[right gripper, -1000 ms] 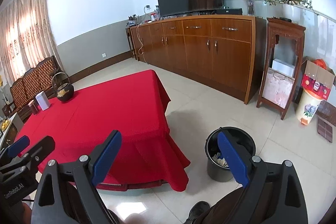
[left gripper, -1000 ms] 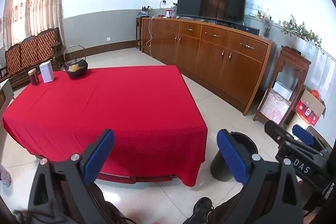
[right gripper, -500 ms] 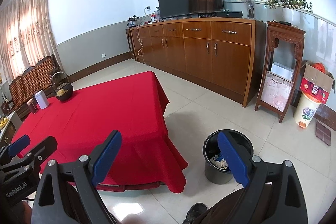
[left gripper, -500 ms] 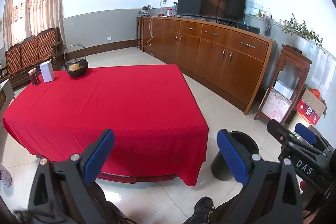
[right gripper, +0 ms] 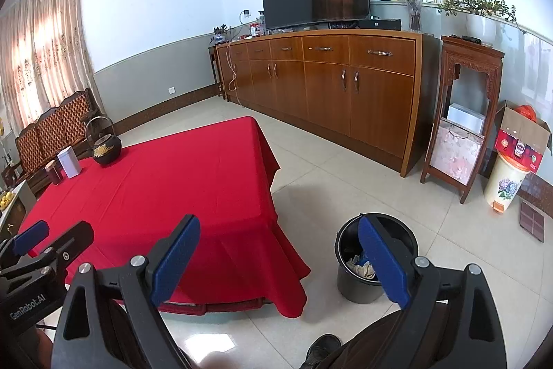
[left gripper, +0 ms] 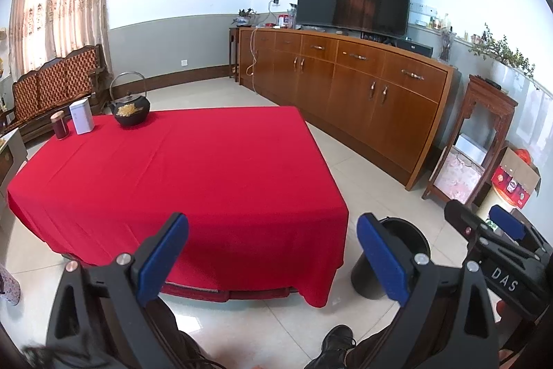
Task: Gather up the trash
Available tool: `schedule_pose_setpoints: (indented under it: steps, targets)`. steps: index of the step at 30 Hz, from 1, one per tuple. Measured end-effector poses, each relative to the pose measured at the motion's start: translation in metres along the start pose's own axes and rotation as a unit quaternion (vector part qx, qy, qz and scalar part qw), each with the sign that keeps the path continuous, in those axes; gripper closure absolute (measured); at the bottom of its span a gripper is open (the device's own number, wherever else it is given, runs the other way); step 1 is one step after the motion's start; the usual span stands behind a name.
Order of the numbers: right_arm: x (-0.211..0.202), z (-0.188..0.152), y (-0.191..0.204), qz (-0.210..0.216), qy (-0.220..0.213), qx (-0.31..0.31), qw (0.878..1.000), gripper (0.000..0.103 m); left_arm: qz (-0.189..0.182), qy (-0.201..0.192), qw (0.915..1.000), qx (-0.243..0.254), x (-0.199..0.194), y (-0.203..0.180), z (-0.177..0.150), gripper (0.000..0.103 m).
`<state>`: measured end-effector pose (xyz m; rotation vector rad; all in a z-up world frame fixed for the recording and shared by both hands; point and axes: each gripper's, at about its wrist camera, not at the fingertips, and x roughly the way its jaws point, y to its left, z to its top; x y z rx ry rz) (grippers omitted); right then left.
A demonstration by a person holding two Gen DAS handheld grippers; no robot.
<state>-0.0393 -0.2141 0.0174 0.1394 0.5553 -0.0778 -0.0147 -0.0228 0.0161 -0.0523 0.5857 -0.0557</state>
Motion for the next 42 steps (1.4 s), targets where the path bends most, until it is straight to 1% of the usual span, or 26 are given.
schedule_pose_setpoints:
  steps: [29,33,37,38,40,42]
  targets:
    - [0.005,-0.005,0.001,0.003,0.005,-0.004,1.000,0.009,0.001,0.000,1.0000,0.005,0.001,0.000,-0.003,0.004]
    - [0.006,-0.005,0.001,0.004,0.006,-0.003,1.000,0.009,-0.003,0.004,1.0000,0.006,0.003,0.001,-0.003,0.004]
    - [0.008,-0.008,0.001,0.003,0.008,-0.003,1.000,0.009,-0.015,0.004,0.9998,0.012,0.005,-0.001,-0.003,0.004]
    - [0.008,-0.008,0.001,0.003,0.007,-0.003,1.000,0.009,-0.023,-0.001,0.9996,0.013,0.004,-0.001,-0.004,0.004]
    - [0.009,-0.010,0.000,0.004,0.008,-0.002,1.000,0.009,-0.029,-0.011,0.9994,0.017,0.002,-0.002,-0.004,0.004]
    - [0.010,-0.011,0.001,0.003,0.009,-0.002,1.000,0.009,-0.033,-0.008,0.9992,0.021,0.002,-0.004,-0.003,0.004]
